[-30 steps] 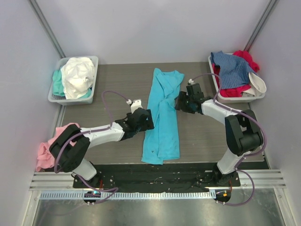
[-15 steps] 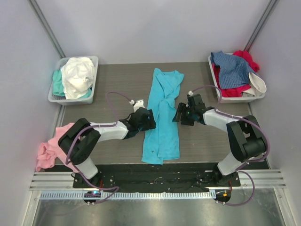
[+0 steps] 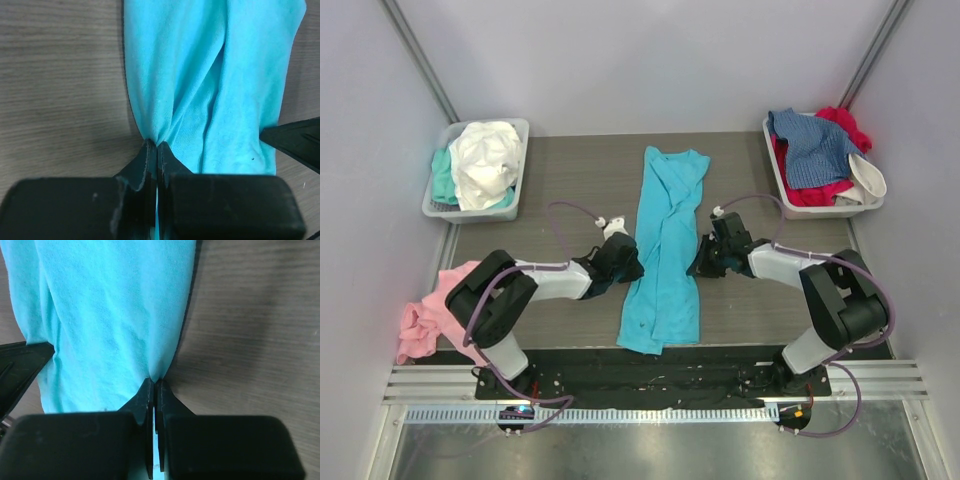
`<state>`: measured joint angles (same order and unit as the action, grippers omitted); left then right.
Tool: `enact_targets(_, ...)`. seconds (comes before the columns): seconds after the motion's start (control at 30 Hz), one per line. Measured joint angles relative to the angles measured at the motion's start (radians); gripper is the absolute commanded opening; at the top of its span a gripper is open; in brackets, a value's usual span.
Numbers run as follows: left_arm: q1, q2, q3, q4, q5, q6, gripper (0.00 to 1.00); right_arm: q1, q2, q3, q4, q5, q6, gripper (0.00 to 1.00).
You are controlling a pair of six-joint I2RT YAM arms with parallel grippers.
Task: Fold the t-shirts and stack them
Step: Fold the tshirt
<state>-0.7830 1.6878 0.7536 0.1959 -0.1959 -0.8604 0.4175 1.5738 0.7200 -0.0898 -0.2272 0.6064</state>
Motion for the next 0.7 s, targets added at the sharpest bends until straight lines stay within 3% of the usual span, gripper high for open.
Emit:
enact_targets(0.6,-0.109,-0.281,-0.189,-0.143,0.003,-0.128,0.0,0.045,-0.249,-0.055,-0.194,0.023,0.021,0.02)
enact_targets(0.67,-0.126,-0.279,-0.19,-0.15,0.001,-0.139,0.0,0.051,-0.281,-0.056,-0.227,0.026,0.023,0.09)
enact_targets(0.7,-0.134,-0.277,-0.19,-0.15,0.0,-0.147,0.04,0.054,-0.294,-0.056,-0.242,0.027,0.024,0.24)
